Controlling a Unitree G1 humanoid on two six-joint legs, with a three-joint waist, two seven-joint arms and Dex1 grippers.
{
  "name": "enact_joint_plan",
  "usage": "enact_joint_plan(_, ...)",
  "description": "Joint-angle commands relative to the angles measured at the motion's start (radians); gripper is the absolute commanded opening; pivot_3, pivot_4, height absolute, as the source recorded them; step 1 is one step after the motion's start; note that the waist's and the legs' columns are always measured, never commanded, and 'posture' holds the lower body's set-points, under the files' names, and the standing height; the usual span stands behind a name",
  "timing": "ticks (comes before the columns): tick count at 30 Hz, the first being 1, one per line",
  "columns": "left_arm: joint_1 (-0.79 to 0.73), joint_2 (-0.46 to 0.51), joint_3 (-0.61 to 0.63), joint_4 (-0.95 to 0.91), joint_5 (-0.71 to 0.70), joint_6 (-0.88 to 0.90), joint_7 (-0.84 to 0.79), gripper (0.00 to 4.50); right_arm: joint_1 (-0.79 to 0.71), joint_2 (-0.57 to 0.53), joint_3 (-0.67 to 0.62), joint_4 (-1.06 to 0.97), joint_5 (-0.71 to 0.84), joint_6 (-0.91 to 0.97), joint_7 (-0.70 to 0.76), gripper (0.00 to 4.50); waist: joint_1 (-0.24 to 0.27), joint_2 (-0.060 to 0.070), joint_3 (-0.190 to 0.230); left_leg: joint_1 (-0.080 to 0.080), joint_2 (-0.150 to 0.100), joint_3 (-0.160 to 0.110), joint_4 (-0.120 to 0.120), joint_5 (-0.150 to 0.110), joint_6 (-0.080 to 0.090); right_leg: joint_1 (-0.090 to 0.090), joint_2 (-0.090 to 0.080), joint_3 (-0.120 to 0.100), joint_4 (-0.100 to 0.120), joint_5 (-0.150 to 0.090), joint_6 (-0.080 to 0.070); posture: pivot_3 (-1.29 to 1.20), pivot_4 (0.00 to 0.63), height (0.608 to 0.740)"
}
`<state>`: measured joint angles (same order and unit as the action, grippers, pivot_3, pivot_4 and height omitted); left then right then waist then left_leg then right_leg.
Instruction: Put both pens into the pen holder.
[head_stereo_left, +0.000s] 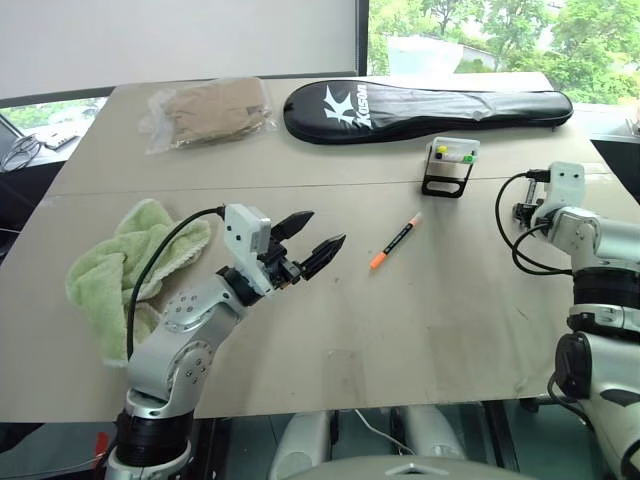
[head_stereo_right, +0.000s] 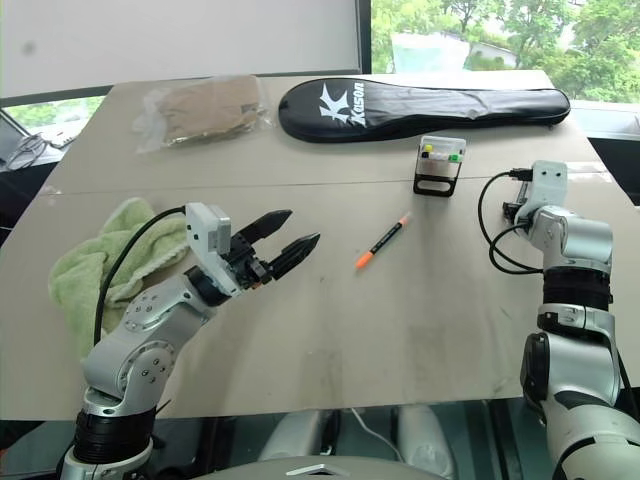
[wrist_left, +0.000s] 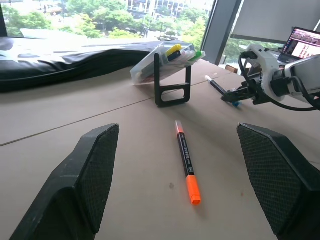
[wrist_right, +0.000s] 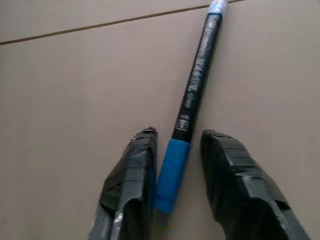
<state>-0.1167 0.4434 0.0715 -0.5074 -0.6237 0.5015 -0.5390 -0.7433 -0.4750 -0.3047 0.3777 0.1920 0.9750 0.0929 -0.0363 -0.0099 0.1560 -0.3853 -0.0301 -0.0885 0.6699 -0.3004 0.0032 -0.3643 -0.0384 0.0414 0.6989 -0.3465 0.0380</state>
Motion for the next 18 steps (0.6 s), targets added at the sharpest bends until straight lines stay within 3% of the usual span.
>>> enact_joint_plan(1, -0.019, 0.018, 0.021, -0.052, -0.035, 0.005, -0.020, 3.89, 0.092, -0.005, -0.028, -0.129, 0.023, 0.120, 0.001, 0.03, 0.004, 0.000, 0.000, 0.000, 0.000, 0.000, 0.000, 0.000, 0.000, 0.000, 0.000, 0.000, 0.000, 0.000, 0.000, 0.00, 0.150, 0.740)
enact_joint_plan(9, -0.022, 0.129, 0.032, -0.098, -0.147, 0.040, -0.168, 3.89, 0.205, -0.062, -0.117, -0.529, 0.247, 0.360, 0.192, 0.03, -0.002, 0.001, 0.000, -0.001, 0.000, -0.001, 0.000, 0.000, 0.000, 0.000, 0.000, 0.000, -0.001, 0.000, 0.000, 0.00, 0.150, 0.740)
enact_joint_plan(14, -0.080, 0.151, -0.011, -0.085, -0.114, 0.018, -0.210, 3.89, 0.176, -0.138, -0.323, -0.748, 0.619, 0.629, 0.397, 0.03, -0.003, 0.003, 0.002, -0.001, 0.000, -0.001, 0.000, 0.000, 0.001, 0.000, 0.001, 0.000, -0.001, 0.000, 0.000, 0.00, 0.150, 0.740)
enact_joint_plan(18, -0.080, 0.144, -0.019, -0.065, -0.096, 0.003, -0.223, 3.89, 0.155, -0.204, -0.347, -0.696, 0.846, 0.639, 0.331, 0.03, -0.004, 0.002, 0.001, 0.001, 0.000, -0.001, 0.000, -0.001, 0.002, 0.002, 0.001, 0.000, -0.002, 0.000, 0.000, 0.00, 0.150, 0.740)
